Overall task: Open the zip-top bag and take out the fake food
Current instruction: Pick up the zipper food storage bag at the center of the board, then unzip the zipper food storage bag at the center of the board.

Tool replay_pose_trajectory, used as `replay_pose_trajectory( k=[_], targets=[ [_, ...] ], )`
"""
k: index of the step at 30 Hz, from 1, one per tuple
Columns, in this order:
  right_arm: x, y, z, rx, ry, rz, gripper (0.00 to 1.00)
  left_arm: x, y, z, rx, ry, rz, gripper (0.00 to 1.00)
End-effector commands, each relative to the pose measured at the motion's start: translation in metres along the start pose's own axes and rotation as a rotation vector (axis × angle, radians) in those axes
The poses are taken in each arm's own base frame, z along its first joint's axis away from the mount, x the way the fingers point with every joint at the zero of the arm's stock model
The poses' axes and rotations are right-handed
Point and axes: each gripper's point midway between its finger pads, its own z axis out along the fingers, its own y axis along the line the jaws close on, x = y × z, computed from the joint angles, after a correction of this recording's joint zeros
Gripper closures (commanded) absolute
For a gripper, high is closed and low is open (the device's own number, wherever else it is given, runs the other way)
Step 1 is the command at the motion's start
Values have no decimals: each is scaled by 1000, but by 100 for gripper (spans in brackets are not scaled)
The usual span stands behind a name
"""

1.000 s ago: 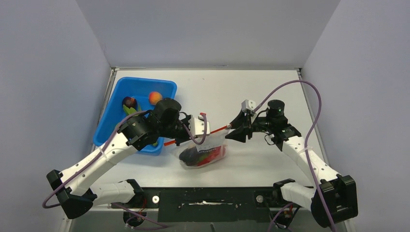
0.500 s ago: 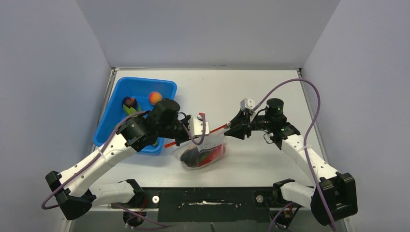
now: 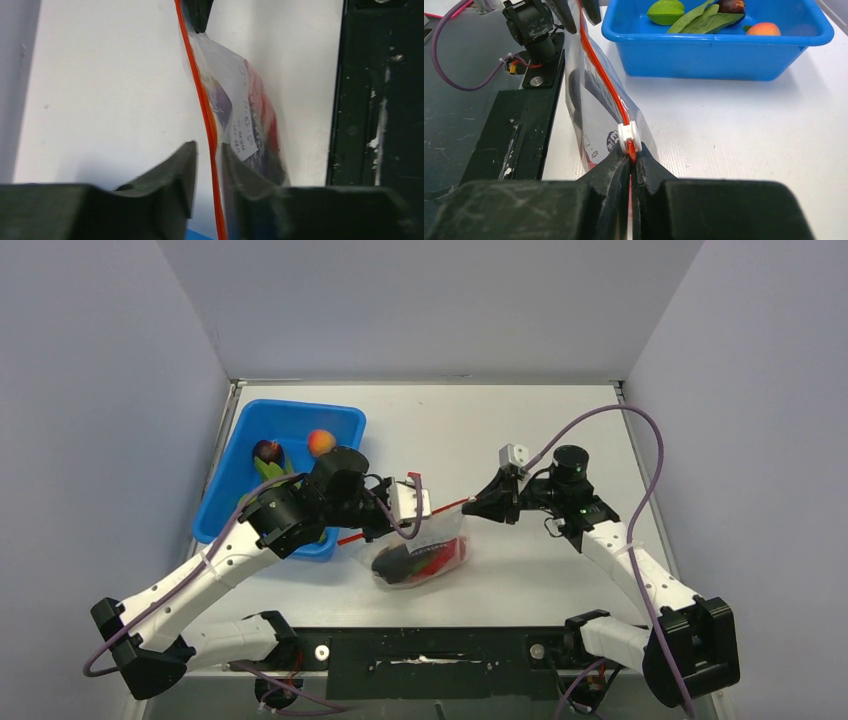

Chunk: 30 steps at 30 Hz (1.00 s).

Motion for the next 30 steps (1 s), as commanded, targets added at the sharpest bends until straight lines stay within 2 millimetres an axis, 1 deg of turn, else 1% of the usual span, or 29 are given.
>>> replay_pose_trajectory(
  k=[1,2,3,4,5,6,7,9,15,17,19,26,28,30],
  targets=[
    [-7,3,0,4,-14,-55,100,-45,20,-11,-115,-203,21,65],
    [-8,3,0,8,-16,-50,100,-53,22,-11,-128,-254,16,59],
    [-8,3,0,11,-18,-44,100,-63,25,-9,-142,-314,0,56],
    [-8,2,0,16,-20,-37,100,-79,30,-9,-167,-401,-7,53],
    [-9,2,0,20,-23,-33,100,-86,31,-7,-166,-458,-20,50],
    [-9,2,0,22,-26,-29,100,-94,30,-3,-151,-509,-31,48],
    [-9,2,0,25,-29,-22,100,-96,27,4,-130,-540,-39,47],
    [-11,3,0,29,-35,-17,100,-104,30,14,-112,-578,-72,47],
    [-12,8,-2,40,-47,-48,100,-113,37,49,-37,-574,-136,47],
    [-11,9,-3,45,-49,-54,100,-115,36,57,-14,-578,-141,47],
    [-10,9,-3,49,-45,-48,100,-116,35,64,10,-578,-150,49],
    [-6,6,-3,60,-27,-31,100,-121,31,66,43,-612,-173,58],
    [-6,5,-3,61,-27,-32,100,-121,29,68,58,-613,-175,63],
    [-6,5,-3,65,-25,-31,100,-119,26,70,75,-605,-179,65]
  ],
)
